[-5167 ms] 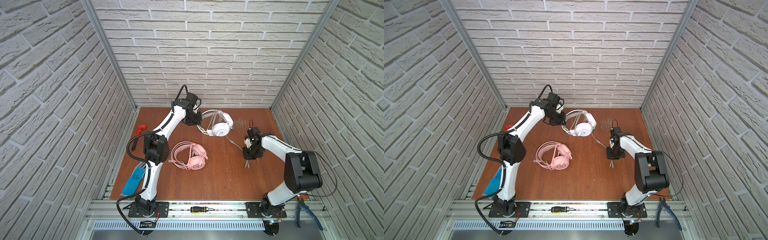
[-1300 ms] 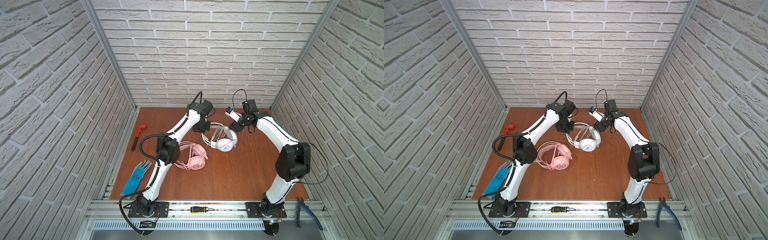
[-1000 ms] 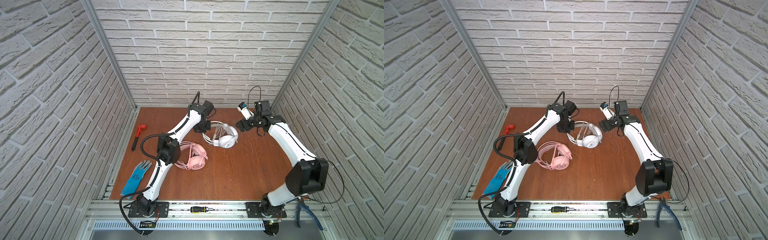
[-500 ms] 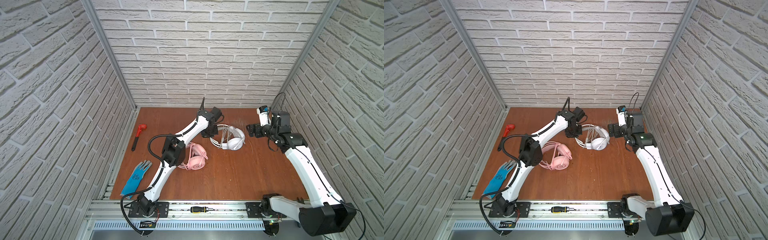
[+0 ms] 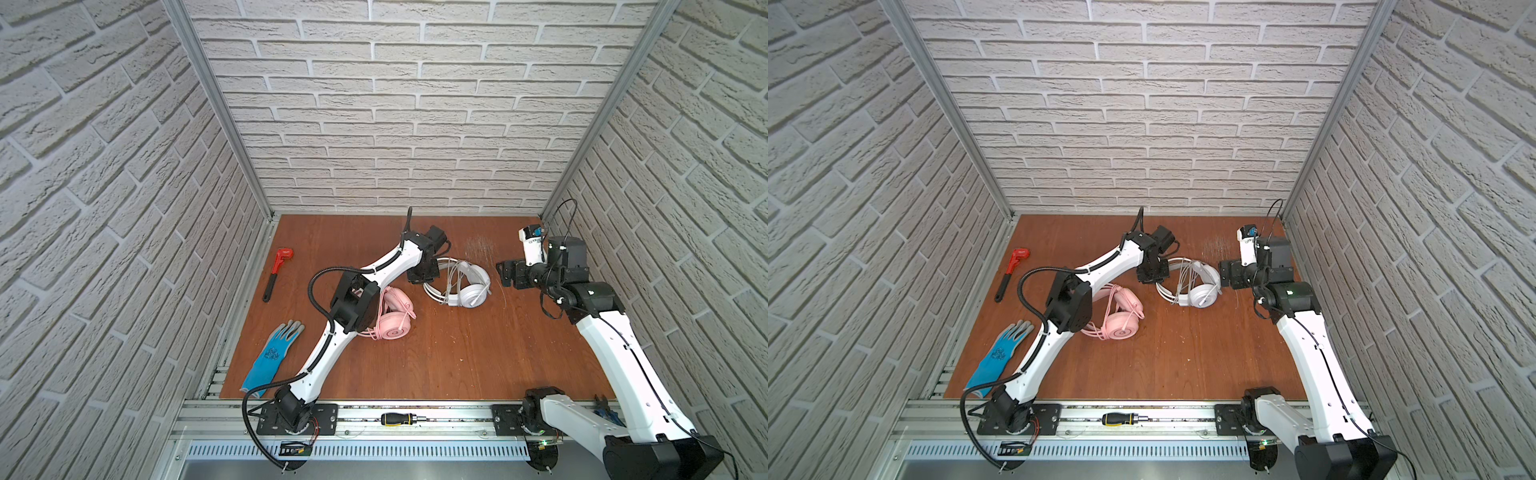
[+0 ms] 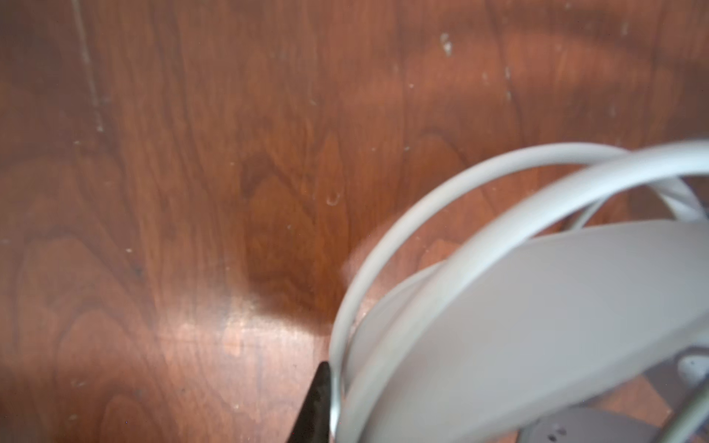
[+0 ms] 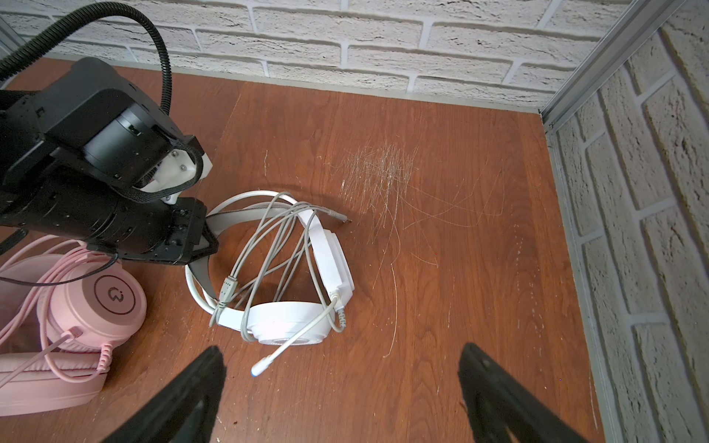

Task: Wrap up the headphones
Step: 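Release the cable ends onto the headset and raise the right gripper, then lower the white headset onto the table and open the left gripper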

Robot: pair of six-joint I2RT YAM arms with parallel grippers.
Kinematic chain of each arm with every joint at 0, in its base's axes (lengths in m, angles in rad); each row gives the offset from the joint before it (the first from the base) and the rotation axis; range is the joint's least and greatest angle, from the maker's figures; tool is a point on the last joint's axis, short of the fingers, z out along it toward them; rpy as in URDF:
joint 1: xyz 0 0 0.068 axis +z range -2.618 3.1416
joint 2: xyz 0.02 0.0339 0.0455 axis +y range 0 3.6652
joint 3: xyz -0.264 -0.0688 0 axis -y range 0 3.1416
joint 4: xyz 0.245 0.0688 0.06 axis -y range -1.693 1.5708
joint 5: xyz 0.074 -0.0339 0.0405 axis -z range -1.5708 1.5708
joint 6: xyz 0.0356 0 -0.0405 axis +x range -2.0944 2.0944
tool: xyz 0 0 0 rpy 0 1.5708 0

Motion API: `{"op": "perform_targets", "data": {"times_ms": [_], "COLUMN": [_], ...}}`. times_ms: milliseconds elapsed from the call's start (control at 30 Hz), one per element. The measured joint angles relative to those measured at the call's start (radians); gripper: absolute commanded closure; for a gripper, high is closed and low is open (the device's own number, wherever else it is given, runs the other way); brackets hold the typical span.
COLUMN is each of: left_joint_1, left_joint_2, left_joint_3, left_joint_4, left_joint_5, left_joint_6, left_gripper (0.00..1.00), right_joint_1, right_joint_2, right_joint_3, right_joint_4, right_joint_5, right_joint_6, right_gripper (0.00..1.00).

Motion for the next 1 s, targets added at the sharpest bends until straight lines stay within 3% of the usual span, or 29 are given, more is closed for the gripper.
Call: {"op": "perform_targets", "data": {"times_ms": [133,300,500,767,1000], "left_joint_1": [-0.004,-0.006,-0.006,0.008,0.062], "left_joint_2": [0.001,0.001,0.000,-0.063,-0.285], "left_joint_3": [0.000,-0.004,-0.006,-0.011,-0.066], "left_joint_4": [0.007,0.013,0.010,-0.003,-0.002], "left_joint_5": [0.013,0.023,0.029,-0.011,-0.085], "left_joint_6": [0.002,0.002,0.006,0.069,0.180], "left_gripper": [0.68,0.45,0.29,0.17,0.07], "right_joint_1": [0.000,0.000,0.000,0.000,0.000], "right_joint_2": [0.000,0.005,0.026,0.025,0.025], "right_joint_3": [-0.005,-0.017,-0.018,-0.047,-0.085], "right_joint_4": [0.001,-0.015,-0.034,-0.035,-0.027], "right_joint_5": [-0.007,-0.045,-0.084,-0.093,-0.121], "right_joint_6": [0.007,0.006,0.003,0.004,0.011], "right_gripper": [0.04,0.04,0.04,0.04,0.04]}}
